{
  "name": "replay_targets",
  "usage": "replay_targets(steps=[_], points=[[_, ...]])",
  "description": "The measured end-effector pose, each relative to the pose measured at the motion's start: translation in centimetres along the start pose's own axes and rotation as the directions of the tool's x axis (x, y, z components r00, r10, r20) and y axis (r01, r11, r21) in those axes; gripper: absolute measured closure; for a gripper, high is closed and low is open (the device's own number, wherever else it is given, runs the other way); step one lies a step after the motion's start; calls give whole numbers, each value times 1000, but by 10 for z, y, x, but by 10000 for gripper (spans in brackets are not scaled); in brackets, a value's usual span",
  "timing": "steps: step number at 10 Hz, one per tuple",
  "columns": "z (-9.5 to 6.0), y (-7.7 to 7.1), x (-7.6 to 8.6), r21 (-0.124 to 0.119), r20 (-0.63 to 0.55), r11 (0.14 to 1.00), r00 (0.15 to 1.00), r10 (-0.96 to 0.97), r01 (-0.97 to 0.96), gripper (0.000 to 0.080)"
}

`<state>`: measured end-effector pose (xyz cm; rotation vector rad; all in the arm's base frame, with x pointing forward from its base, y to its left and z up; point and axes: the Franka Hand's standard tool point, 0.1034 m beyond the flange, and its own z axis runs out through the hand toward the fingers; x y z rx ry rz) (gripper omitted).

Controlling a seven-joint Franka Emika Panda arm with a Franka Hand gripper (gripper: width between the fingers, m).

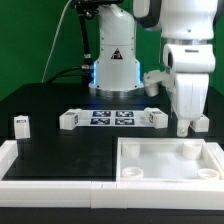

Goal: Assemble one leg

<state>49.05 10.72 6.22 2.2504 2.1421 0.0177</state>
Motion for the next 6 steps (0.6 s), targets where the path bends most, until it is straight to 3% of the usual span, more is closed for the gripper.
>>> replay_targets(steps=[3,6], points=[[2,-1,-1,4,0,1000,1000,17,-17,151],[3,-3,0,11,-6,936,936,351,-351,151]])
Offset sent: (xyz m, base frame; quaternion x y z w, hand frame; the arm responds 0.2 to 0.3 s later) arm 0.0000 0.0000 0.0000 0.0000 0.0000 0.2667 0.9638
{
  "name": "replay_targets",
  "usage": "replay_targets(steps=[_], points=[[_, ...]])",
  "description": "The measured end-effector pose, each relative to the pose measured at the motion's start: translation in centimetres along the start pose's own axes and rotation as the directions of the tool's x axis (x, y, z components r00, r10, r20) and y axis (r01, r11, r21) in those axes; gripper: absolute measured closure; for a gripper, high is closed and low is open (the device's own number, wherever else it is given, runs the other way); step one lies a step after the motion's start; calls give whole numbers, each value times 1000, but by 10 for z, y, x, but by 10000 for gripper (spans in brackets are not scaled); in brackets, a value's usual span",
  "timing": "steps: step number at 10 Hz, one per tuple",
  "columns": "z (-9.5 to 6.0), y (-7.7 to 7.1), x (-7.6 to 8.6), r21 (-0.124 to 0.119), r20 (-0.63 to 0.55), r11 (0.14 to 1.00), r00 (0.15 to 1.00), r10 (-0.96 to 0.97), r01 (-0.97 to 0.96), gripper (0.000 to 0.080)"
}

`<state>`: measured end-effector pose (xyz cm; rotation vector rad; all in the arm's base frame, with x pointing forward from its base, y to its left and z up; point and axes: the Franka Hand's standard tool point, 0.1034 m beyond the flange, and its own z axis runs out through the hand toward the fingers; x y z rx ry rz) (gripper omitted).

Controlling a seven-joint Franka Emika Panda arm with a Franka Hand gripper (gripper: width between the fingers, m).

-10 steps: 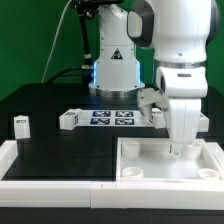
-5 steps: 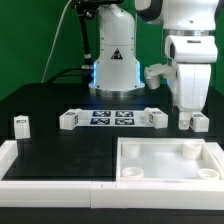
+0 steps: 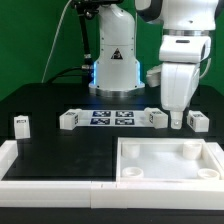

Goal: Assemble one leg

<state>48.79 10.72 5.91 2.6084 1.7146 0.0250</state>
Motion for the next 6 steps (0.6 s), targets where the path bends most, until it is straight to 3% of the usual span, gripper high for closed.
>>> replay_targets(steps=[2,5,6], points=[[5,-14,-6,18,-15,951,951,309,-309,151],[1,-39,3,38,-4,740,740,672,-672,151],[0,-49,11,43,5,622,622,783,-782,151]])
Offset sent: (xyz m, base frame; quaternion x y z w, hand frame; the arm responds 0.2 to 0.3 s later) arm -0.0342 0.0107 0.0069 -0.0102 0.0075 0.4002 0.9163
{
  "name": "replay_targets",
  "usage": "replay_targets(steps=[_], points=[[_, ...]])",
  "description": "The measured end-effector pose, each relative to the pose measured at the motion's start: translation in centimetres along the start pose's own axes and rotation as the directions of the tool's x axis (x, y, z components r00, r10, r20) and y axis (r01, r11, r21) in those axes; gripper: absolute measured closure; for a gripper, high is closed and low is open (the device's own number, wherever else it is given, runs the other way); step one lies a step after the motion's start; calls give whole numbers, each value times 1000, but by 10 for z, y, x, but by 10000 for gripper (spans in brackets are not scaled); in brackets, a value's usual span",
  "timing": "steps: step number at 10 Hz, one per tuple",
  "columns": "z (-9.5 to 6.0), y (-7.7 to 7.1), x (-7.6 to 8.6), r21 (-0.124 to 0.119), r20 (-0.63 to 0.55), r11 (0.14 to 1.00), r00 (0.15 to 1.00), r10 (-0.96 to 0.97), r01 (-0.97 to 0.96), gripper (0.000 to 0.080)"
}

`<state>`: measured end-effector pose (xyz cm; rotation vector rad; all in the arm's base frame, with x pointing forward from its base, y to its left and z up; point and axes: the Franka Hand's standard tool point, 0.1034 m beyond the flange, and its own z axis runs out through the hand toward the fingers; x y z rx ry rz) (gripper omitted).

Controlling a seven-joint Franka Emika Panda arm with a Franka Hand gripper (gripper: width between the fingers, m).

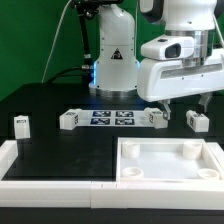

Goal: Assemble one leg

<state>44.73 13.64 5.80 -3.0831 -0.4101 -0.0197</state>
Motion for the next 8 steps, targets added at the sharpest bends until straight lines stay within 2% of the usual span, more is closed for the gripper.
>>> replay_targets(steps=[1,3,7,8], points=[[0,-10,-3,6,4,996,996,88,-88,151],[1,-19,-4,16,6,986,986,167,-167,151],[1,-18,-3,16,5,988,988,151,-151,151],[2,-23,-5,19,1,985,985,174,-174,151]])
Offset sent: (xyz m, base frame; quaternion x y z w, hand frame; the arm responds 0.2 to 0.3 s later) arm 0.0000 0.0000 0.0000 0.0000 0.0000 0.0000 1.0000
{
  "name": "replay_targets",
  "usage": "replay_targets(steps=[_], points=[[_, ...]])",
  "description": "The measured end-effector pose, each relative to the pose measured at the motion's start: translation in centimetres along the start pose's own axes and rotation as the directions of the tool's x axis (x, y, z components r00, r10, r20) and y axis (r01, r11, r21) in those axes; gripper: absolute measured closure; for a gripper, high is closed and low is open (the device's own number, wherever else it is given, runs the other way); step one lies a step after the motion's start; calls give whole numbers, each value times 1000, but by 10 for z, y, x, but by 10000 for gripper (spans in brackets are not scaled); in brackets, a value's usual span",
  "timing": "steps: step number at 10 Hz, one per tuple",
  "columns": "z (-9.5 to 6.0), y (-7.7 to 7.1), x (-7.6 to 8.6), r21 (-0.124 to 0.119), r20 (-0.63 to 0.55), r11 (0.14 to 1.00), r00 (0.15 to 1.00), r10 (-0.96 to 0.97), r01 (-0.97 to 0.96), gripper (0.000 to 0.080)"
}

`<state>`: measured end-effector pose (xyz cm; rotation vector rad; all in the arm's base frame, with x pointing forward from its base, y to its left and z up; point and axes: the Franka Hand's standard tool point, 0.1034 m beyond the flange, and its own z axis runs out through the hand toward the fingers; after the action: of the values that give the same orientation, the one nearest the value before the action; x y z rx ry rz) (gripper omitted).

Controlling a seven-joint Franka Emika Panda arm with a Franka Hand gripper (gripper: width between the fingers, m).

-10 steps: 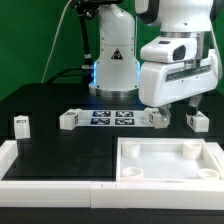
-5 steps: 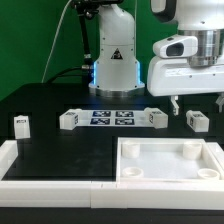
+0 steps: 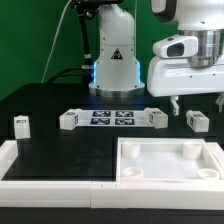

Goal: Assemble one leg

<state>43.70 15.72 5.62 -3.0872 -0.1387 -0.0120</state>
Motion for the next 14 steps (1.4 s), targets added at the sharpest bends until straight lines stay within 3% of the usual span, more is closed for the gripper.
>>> replay_targets(steps=[2,3,5,8,10,12,14], points=[[11,-38,-25,6,15,1000,1000,7,-7,151],[13,-48,-34,6,23,1000,1000,-8,8,151],[18,-44,-47,0,37,999,999,-33,33,151],[20,-39,-53,-9,69,998,996,-62,62,151],[19,-30,-58,-43,249,995,966,-72,85,151],[20,-30,-51,-56,372,995,926,-59,86,151],[22,-19,-59,-76,562,992,826,-43,104,151]])
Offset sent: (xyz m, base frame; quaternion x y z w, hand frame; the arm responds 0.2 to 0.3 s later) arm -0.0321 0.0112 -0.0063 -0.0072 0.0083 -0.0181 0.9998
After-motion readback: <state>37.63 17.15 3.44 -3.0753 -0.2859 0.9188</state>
